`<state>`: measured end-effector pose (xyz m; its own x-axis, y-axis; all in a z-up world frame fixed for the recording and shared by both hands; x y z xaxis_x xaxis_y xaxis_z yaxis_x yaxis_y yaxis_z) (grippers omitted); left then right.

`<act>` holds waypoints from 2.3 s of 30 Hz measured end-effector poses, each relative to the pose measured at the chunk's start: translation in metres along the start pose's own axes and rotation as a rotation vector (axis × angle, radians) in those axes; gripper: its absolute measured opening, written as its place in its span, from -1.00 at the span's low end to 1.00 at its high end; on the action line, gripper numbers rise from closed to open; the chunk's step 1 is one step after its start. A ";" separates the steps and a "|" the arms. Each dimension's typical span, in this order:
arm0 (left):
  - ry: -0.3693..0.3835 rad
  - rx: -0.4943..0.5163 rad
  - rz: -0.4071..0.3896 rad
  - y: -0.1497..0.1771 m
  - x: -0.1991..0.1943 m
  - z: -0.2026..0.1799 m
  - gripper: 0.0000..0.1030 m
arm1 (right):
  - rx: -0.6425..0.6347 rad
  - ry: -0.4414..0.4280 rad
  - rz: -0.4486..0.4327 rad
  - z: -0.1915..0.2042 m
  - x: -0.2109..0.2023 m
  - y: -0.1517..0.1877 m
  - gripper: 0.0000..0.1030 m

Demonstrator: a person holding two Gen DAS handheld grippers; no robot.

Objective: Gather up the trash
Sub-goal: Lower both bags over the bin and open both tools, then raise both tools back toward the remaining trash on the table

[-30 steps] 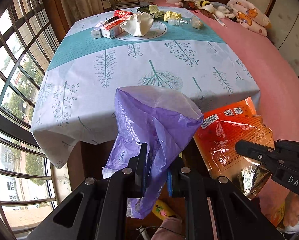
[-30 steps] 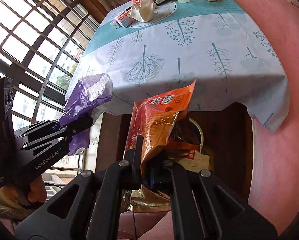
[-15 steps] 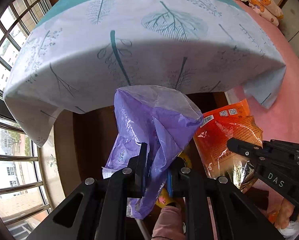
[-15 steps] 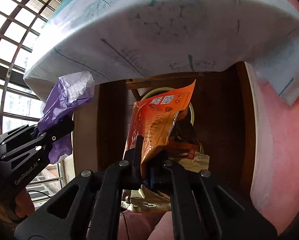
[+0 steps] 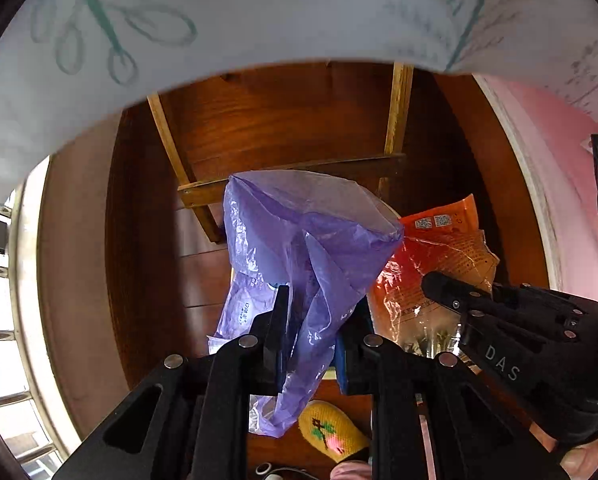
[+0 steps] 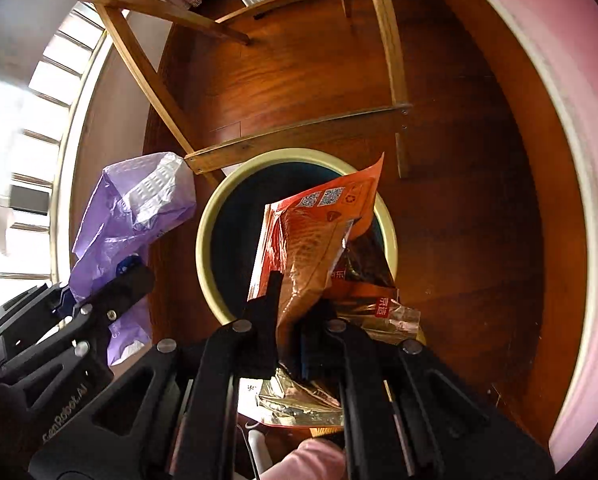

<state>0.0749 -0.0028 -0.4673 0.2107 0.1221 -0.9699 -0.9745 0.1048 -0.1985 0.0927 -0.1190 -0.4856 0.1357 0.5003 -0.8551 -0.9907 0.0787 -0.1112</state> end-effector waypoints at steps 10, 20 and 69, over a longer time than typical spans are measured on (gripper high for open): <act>-0.050 -0.063 0.012 0.008 0.043 0.021 0.59 | 0.024 -0.011 0.008 -0.023 0.041 0.011 -0.30; -0.067 -0.102 0.023 0.020 -0.003 0.047 0.59 | -0.009 -0.007 -0.008 -0.001 -0.018 0.019 -0.30; -0.076 -0.099 -0.551 -0.160 -0.516 0.100 0.64 | -0.190 -0.093 -0.482 0.204 -0.466 -0.102 -0.21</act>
<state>0.1298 0.0160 0.0791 0.6919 0.1467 -0.7069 -0.7206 0.0803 -0.6887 0.1327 -0.1843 0.0277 0.5687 0.5210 -0.6365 -0.7988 0.1655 -0.5783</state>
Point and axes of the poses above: each gripper's, at about its wrist camera, not at the fingertips, and x roughly the way its jaws point, z to its left, y to its underside, the point moved 7 cm from there along x, roughly the way its jaws point, and after that the axes turned 11 degrees about -y, right-handed, at the moved point
